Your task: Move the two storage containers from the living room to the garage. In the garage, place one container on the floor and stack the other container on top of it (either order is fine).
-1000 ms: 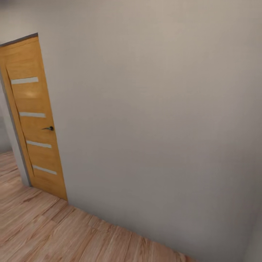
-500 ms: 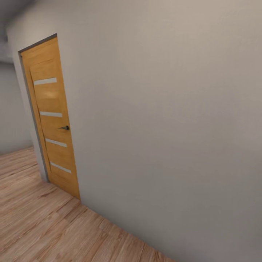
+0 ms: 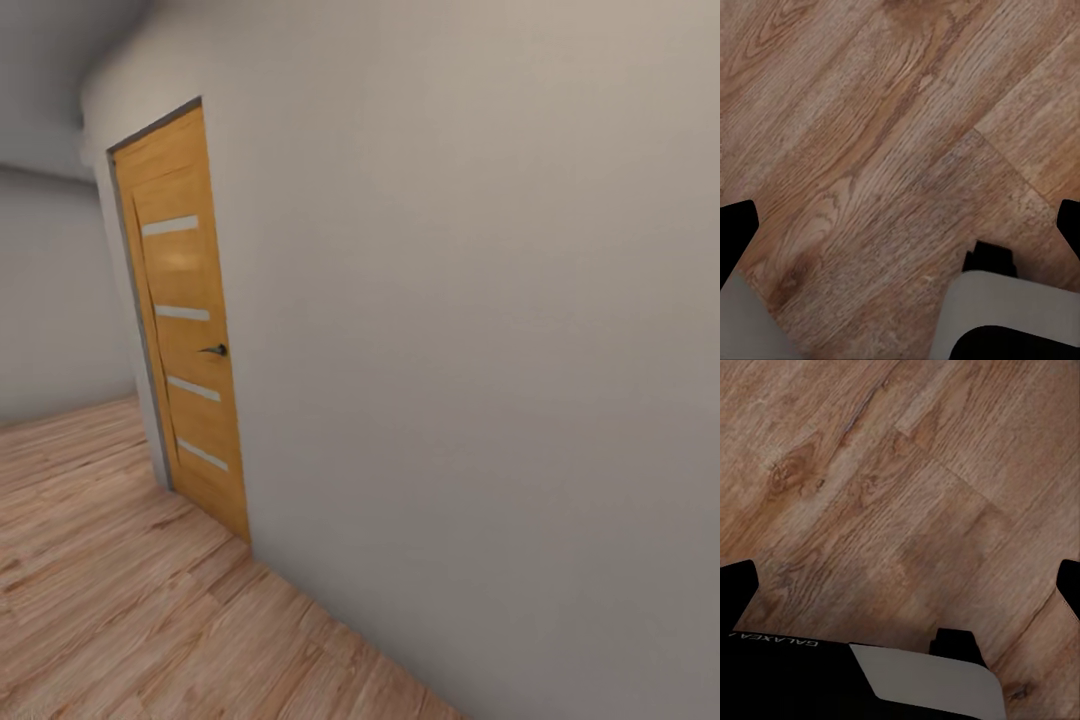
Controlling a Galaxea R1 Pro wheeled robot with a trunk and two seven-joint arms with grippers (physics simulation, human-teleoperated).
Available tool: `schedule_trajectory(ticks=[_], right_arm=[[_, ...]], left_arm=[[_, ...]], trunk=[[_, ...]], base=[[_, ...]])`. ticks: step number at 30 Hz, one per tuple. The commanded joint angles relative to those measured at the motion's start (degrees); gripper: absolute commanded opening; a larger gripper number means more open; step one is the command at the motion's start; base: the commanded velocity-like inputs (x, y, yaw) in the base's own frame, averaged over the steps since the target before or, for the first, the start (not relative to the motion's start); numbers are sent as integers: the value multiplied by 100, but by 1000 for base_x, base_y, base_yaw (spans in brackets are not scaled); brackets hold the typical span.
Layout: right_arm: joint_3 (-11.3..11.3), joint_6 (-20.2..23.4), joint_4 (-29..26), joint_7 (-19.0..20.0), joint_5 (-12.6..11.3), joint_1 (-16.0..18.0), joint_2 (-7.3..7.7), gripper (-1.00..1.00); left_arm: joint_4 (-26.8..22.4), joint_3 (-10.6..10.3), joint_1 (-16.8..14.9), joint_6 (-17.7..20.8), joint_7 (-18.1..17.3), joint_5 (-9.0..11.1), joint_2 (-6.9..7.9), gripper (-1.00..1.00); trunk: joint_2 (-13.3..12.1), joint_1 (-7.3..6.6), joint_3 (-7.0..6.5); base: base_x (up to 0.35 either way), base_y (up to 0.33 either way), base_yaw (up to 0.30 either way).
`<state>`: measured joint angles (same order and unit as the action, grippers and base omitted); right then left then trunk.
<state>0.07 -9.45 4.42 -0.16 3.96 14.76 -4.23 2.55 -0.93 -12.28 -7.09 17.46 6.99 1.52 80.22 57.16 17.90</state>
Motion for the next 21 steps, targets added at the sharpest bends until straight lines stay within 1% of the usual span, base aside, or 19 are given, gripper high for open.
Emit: schedule_trajectory(ticks=[1,7,21], right_arm=[[-3,-40,24,-2,41,10,1,100],[-3,-40,24,-2,47,10,1,100],[-3,-67,19,-2,103,10,1,100]], left_arm=[[26,-13,-11,-54,-6,57,-2,100],[26,-13,-11,-56,-6,57,-7,100],[18,-8,-11,-71,-15,57,-21,100]], trunk=[[5,3,7],[5,3,7],[5,3,7]], base=[[223,0,292],[278,0,293],[322,0,293]])
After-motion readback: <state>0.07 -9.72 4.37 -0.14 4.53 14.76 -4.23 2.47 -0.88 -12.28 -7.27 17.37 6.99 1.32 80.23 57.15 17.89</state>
